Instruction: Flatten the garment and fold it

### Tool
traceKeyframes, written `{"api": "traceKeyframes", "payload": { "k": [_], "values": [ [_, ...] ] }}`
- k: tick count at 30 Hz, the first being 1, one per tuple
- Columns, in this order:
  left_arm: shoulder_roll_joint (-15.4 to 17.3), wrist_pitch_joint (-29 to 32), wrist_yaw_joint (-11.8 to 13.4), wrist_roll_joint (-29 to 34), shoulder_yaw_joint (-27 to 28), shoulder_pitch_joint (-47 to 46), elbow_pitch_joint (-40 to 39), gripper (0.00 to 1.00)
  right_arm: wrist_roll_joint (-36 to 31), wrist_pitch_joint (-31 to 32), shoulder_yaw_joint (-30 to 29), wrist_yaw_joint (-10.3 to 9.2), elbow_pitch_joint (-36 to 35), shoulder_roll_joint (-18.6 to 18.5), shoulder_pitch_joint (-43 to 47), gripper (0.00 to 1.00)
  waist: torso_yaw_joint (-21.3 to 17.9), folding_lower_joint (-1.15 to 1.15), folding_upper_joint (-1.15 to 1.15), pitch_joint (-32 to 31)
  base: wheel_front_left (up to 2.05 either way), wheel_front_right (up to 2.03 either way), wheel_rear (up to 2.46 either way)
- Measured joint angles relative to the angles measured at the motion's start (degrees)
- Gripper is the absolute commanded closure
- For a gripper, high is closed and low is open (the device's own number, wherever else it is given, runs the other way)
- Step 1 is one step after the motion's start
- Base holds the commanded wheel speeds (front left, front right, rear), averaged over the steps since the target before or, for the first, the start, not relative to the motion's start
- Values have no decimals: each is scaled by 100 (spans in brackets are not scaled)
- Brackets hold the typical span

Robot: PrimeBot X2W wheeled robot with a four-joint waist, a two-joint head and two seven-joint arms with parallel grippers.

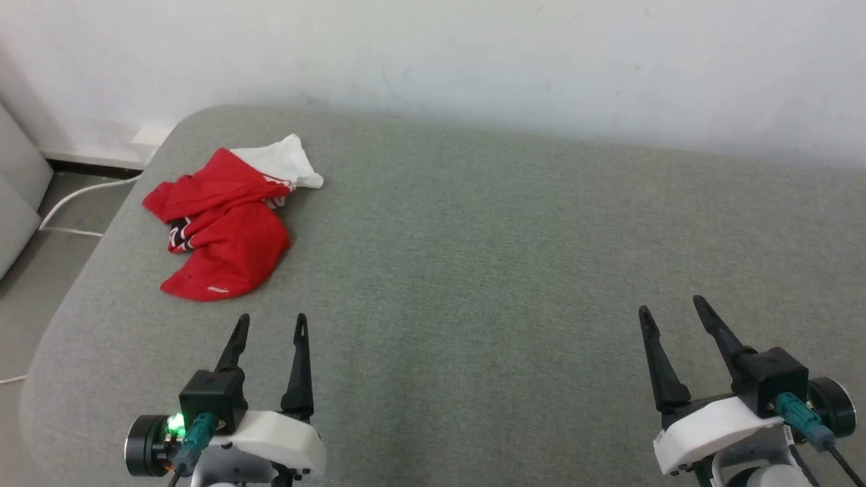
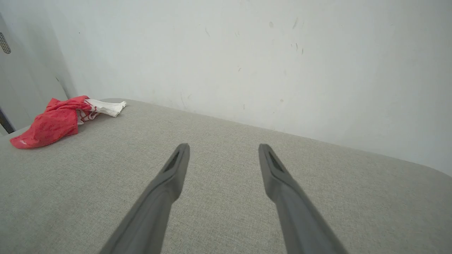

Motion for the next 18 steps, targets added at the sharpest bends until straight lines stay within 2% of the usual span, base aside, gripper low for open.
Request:
{"api": "traceKeyframes", "payload": {
  "k": [18],
  "values": [
    [-1,-202,8,-76,-114,82,48,0,2,-229,93,0,98,1,5,0,639,0,0,-7,0,0,0]
  ]
}}
